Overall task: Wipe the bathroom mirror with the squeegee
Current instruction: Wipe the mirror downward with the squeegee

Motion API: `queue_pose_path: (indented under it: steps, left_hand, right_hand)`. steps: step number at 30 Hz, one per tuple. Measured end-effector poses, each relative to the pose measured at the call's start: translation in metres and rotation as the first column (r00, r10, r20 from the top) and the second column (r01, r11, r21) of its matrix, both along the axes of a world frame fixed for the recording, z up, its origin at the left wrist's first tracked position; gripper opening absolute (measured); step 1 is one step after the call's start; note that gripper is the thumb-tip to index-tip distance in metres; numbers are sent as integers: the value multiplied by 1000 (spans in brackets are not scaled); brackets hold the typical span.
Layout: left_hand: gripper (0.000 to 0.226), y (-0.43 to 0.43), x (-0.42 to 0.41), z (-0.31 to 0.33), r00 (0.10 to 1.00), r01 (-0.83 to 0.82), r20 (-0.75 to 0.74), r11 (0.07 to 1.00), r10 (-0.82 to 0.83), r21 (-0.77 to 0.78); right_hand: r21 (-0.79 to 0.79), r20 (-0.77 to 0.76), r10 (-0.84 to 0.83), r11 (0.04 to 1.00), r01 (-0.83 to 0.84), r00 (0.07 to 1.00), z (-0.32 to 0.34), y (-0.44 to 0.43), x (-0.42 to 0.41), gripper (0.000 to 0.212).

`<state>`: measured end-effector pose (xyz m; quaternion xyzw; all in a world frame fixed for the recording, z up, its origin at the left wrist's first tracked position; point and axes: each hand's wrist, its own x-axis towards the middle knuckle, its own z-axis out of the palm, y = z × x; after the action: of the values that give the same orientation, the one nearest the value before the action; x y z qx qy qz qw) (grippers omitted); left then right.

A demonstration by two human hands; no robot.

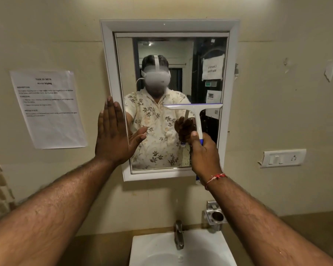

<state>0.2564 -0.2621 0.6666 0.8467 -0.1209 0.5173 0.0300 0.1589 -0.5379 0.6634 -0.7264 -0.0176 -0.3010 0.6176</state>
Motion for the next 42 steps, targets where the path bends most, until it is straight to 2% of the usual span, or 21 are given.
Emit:
queue_pose_path:
  steps: [6, 19, 38, 42]
  left_hand:
    - [124, 1, -3, -24, 999, -10, -30, 1000, 11, 7]
    - [122, 1, -4, -70, 996, -49, -71, 998, 51, 29]
    - [126, 0, -14, -119, 985, -71, -158, 997, 75, 32]
    - [126, -2, -15, -126, 978, -84, -189, 996, 87, 26]
  right_hand:
    - [-43, -25, -14, 999, 13, 1000, -27, -2, -5, 30]
    - [-10, -111, 5, 1000, -6, 994, -87, -2, -10, 29]
    - [-58, -200, -37, 998, 26, 979, -161, -6, -17, 41]
    - [-41, -214, -20, 999, 11, 977, -175, -8, -19, 37]
